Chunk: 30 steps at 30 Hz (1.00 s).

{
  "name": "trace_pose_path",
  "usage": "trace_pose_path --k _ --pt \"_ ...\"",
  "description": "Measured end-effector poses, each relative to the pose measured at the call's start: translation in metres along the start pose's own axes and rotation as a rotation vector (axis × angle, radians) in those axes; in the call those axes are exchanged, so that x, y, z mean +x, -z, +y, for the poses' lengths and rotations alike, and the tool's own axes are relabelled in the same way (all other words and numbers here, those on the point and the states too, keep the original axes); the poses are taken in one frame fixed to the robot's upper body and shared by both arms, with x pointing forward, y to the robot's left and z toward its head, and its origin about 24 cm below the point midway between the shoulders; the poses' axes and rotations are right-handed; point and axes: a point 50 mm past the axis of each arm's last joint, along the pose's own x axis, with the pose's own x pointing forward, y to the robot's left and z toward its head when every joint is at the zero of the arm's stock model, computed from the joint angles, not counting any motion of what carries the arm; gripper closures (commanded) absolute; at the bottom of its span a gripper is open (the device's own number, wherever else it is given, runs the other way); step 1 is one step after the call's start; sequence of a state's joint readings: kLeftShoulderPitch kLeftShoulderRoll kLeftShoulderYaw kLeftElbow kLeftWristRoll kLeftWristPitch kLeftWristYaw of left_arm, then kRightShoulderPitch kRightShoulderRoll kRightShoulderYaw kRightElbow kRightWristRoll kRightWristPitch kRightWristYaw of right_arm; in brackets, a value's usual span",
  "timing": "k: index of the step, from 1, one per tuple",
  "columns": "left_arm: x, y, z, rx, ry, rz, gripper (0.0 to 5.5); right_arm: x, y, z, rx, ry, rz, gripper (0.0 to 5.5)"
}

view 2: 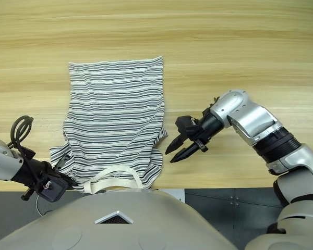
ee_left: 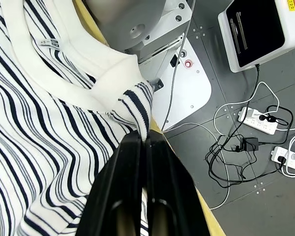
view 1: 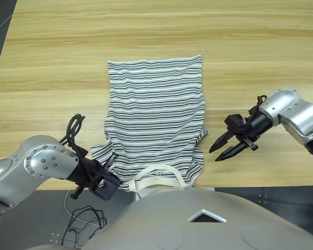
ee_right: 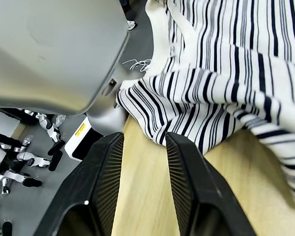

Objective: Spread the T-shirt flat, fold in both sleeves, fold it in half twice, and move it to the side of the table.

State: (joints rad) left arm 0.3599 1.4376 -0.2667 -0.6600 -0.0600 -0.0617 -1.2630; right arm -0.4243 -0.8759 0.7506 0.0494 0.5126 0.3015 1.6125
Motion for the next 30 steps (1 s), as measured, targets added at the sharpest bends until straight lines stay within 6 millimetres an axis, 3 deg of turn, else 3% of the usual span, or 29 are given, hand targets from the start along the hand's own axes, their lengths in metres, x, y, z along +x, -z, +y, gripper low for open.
trace_pose_path --k 4,11,18,24,30 --pt "0.013 0.011 -0.005 -0.049 0.014 0.009 4.75 0.011 0.002 -0.004 -0.014 -0.014 -0.033 3.88" --pt "0.017 0.011 -0.009 -0.073 0.027 0.001 4.69 0.017 0.000 -0.007 -0.032 -0.021 -0.037 3.88" --pt "0.017 0.009 -0.009 -0.065 0.029 -0.002 3.60 0.022 0.004 -0.015 -0.040 -0.006 -0.001 3.88" --pt "0.015 0.011 -0.006 -0.039 0.003 0.045 3.60 0.028 0.015 -0.025 -0.047 0.043 0.086 3.88" --pt "-0.008 -0.005 0.009 0.045 -0.113 0.032 3.60 0.030 0.012 -0.028 -0.108 0.030 0.137 3.88"
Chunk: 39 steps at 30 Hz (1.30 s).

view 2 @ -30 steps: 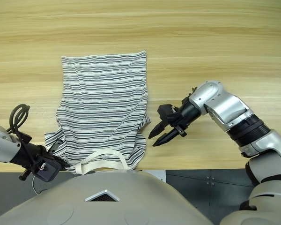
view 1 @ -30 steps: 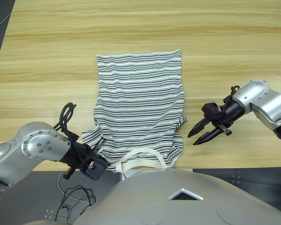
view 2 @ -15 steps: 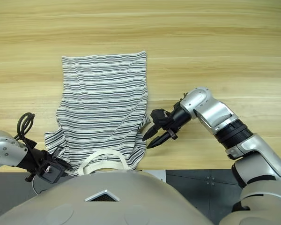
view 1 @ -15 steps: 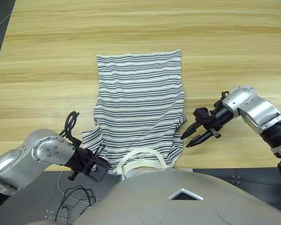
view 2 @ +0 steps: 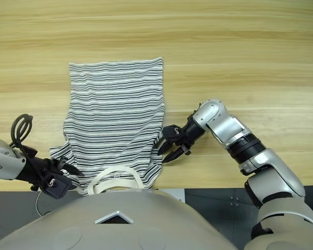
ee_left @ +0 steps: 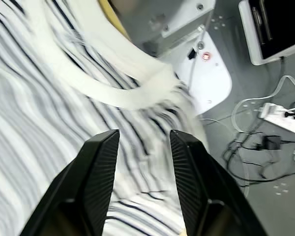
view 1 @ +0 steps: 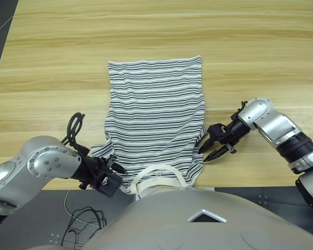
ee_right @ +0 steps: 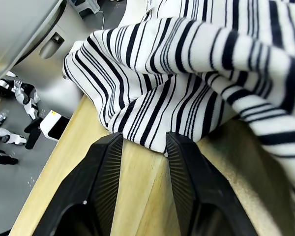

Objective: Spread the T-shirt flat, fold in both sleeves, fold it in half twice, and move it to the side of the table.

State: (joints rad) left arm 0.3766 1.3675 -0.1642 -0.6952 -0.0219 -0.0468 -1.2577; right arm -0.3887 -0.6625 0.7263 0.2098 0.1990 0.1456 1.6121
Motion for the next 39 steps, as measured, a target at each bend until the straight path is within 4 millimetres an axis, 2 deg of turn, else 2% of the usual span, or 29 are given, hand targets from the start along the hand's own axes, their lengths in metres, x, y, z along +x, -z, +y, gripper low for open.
trace_pose_path --k 4,6,9,11,15,21,24,28,34,36,39 --pt "-0.038 -0.010 0.021 0.058 -0.177 0.017 3.60 -0.006 0.001 0.006 -0.019 0.004 0.050 3.88" --pt "-0.053 -0.019 0.029 0.088 -0.238 0.009 3.60 -0.024 0.009 0.020 0.016 0.026 0.129 3.88" --pt "-0.058 -0.022 0.034 0.093 -0.264 0.014 3.60 -0.041 0.013 0.040 0.048 0.035 0.214 3.88" --pt "-0.051 -0.020 0.035 0.074 -0.258 -0.004 3.60 -0.047 0.008 0.050 0.035 0.025 0.249 3.88" --pt "-0.045 -0.019 0.037 0.060 -0.282 -0.022 3.60 -0.051 0.005 0.057 0.040 0.020 0.250 3.88" --pt "-0.038 -0.016 0.040 0.061 -0.302 -0.023 3.60 -0.055 -0.004 0.051 0.019 0.061 0.173 3.88" --pt "-0.038 -0.011 0.041 0.049 -0.309 -0.015 3.60 -0.046 -0.019 0.039 -0.023 0.075 0.061 3.88" --pt "-0.036 -0.008 0.042 0.049 -0.311 -0.012 3.60 -0.036 -0.024 0.031 -0.052 0.075 0.028 3.88" --pt "-0.036 -0.006 0.042 0.057 -0.309 -0.015 3.60 -0.023 -0.009 0.019 -0.018 0.094 0.031 3.88" --pt "-0.035 -0.006 0.042 0.062 -0.309 -0.013 3.60 -0.022 0.003 0.012 0.015 0.123 0.054 3.88" --pt "-0.035 -0.006 0.042 0.075 -0.309 -0.006 3.60 -0.027 0.008 0.005 -0.010 0.139 0.065 3.88"
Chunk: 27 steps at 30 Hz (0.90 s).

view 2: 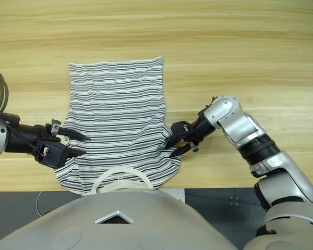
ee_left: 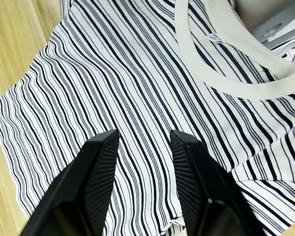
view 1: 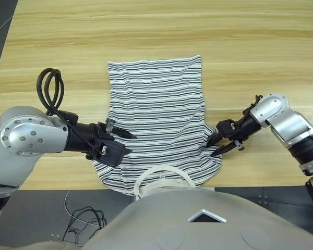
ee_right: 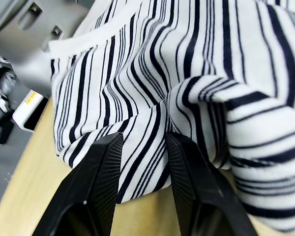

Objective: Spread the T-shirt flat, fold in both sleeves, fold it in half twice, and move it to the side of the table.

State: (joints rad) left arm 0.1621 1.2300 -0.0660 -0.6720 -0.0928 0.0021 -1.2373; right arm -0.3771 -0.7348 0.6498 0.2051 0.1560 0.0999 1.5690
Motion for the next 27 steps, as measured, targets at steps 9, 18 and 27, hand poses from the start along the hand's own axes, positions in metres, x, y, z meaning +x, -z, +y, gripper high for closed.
trace_pose_path --k 9,18,27 --pt "0.001 0.000 0.000 0.011 -0.005 0.013 3.60 -0.028 0.019 0.034 0.025 -0.032 0.155 3.88" --pt "0.003 -0.001 0.002 0.002 -0.024 0.014 3.60 -0.035 0.021 0.055 0.067 -0.061 0.160 3.88" --pt "0.002 0.000 0.003 0.005 -0.032 0.018 3.60 -0.068 -0.042 0.032 -0.129 0.053 0.061 3.88"
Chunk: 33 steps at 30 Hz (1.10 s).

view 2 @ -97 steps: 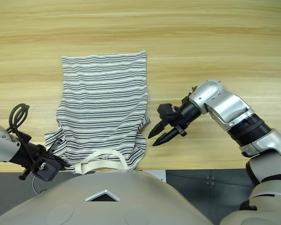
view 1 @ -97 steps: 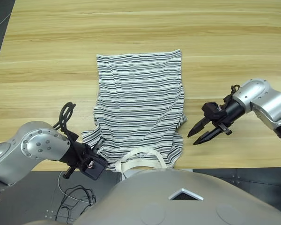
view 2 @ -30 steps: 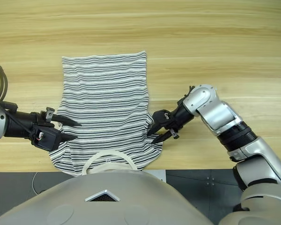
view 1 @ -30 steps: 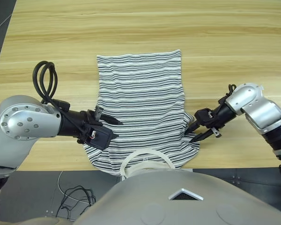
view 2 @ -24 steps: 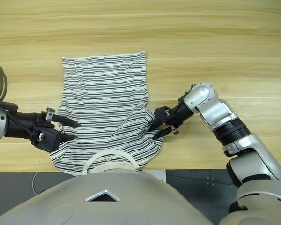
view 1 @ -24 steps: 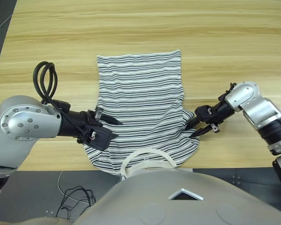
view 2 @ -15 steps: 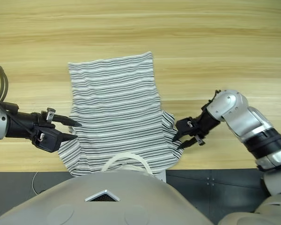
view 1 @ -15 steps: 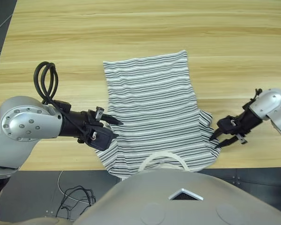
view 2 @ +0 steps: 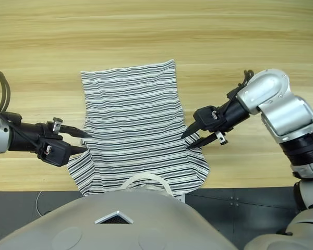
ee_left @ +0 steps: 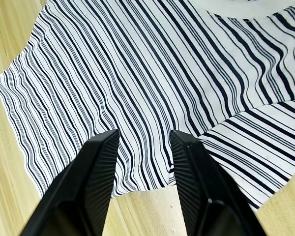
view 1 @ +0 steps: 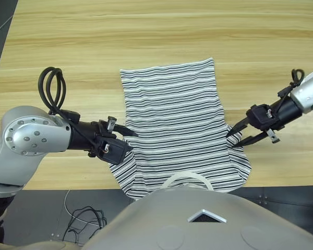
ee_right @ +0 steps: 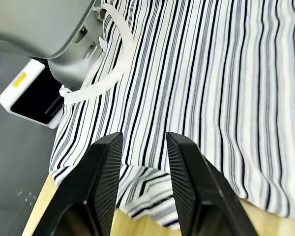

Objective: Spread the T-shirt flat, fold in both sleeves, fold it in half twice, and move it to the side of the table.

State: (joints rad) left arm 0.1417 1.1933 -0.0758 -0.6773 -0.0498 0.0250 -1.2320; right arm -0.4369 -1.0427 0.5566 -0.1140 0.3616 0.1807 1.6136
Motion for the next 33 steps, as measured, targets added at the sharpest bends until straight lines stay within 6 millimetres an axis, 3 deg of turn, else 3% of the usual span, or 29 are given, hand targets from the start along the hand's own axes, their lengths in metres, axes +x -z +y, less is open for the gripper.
trace_pose_path --k 1,4,8,14,18,33 --pt "0.000 0.001 0.001 0.003 -0.002 0.000 3.60 0.001 -0.002 -0.003 -0.010 -0.001 -0.002 3.88" --pt "0.001 0.004 0.004 0.017 -0.007 -0.009 3.60 0.020 -0.010 -0.037 -0.068 0.082 -0.082 3.88" --pt "0.011 0.013 0.005 0.015 0.005 -0.038 3.60 0.068 -0.019 -0.101 -0.131 0.320 -0.160 3.88" --pt "0.015 0.020 0.005 0.022 0.020 -0.054 3.60 0.119 -0.022 -0.145 -0.092 0.495 -0.158 3.88" --pt "0.016 0.019 0.005 0.035 0.022 -0.062 3.60 0.126 -0.028 -0.158 -0.096 0.570 -0.111 3.88" --pt "0.025 0.019 -0.010 -0.001 0.022 -0.125 3.60 0.110 -0.028 -0.178 -0.184 0.823 0.161 3.88"
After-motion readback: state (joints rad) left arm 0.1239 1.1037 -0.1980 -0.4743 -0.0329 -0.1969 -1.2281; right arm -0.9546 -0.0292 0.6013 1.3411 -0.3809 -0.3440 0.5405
